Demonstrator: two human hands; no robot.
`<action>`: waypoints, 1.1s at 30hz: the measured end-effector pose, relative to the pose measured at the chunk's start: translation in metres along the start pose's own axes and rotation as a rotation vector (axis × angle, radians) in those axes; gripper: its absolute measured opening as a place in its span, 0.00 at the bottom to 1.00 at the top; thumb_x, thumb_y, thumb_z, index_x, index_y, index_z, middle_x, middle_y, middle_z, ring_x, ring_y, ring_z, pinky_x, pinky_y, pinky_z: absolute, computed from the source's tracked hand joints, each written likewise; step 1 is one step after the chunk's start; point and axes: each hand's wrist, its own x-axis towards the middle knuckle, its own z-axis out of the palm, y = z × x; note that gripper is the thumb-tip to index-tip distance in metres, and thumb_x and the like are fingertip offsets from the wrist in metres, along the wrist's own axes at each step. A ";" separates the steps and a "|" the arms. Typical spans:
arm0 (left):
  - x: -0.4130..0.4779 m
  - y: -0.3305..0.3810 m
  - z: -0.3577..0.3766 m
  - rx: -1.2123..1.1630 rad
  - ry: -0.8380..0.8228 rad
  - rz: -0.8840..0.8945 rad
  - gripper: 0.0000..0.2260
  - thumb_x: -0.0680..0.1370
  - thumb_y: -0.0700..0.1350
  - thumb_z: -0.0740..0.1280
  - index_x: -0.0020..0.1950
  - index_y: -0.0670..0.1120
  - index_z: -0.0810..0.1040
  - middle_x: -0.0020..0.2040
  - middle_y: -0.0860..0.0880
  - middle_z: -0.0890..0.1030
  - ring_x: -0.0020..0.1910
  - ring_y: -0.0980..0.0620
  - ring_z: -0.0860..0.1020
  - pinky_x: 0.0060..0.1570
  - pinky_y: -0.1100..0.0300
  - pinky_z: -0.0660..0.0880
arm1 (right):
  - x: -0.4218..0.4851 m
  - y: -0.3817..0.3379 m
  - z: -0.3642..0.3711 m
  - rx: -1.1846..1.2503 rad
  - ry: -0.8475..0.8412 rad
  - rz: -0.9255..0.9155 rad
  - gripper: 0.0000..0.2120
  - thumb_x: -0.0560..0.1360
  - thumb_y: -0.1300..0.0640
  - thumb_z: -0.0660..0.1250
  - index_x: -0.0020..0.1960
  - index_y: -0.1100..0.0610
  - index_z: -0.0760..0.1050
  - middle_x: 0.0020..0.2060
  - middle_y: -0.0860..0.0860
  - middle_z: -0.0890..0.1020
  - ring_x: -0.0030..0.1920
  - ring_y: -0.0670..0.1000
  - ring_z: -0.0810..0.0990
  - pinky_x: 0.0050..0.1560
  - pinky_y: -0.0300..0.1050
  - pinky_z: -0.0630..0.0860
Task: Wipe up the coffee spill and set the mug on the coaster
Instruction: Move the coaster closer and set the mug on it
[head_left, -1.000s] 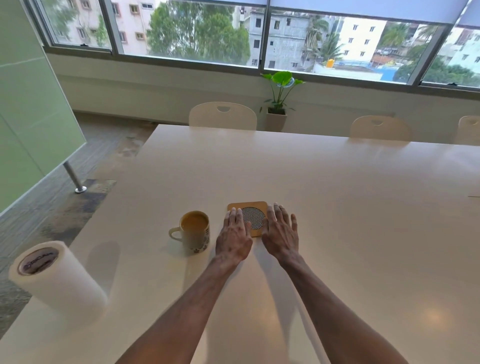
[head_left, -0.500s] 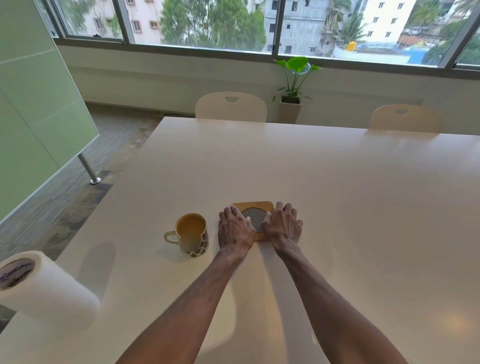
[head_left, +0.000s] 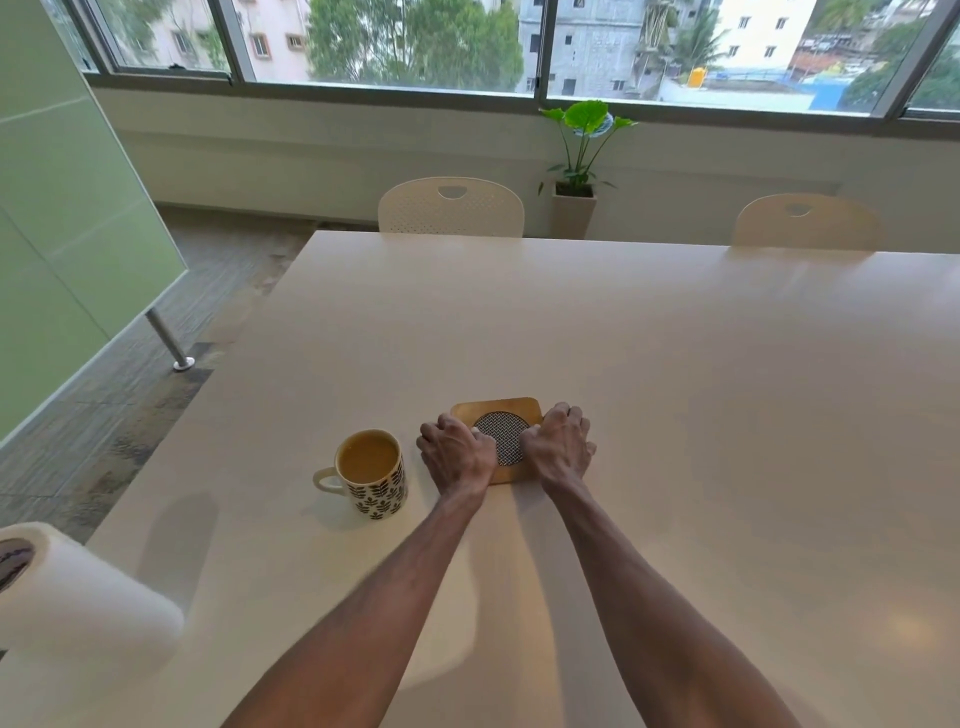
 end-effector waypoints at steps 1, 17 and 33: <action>-0.001 -0.001 0.001 -0.019 0.012 0.014 0.19 0.84 0.46 0.66 0.72 0.36 0.72 0.69 0.33 0.74 0.69 0.37 0.74 0.67 0.49 0.73 | 0.001 0.000 0.000 0.019 0.002 0.004 0.20 0.80 0.57 0.65 0.70 0.64 0.73 0.67 0.59 0.77 0.70 0.61 0.75 0.69 0.62 0.74; -0.041 -0.004 -0.012 -0.265 -0.013 0.123 0.22 0.86 0.36 0.64 0.80 0.41 0.66 0.71 0.36 0.79 0.65 0.38 0.82 0.58 0.52 0.79 | -0.023 0.031 -0.037 0.284 0.037 0.042 0.13 0.78 0.58 0.71 0.60 0.61 0.79 0.55 0.58 0.84 0.55 0.58 0.83 0.58 0.53 0.81; -0.136 -0.043 -0.060 -0.312 0.037 0.057 0.22 0.86 0.34 0.60 0.80 0.41 0.72 0.73 0.39 0.81 0.71 0.39 0.80 0.72 0.48 0.75 | -0.124 0.057 -0.061 0.329 -0.024 -0.001 0.14 0.76 0.57 0.72 0.59 0.63 0.80 0.55 0.58 0.84 0.55 0.58 0.84 0.58 0.54 0.83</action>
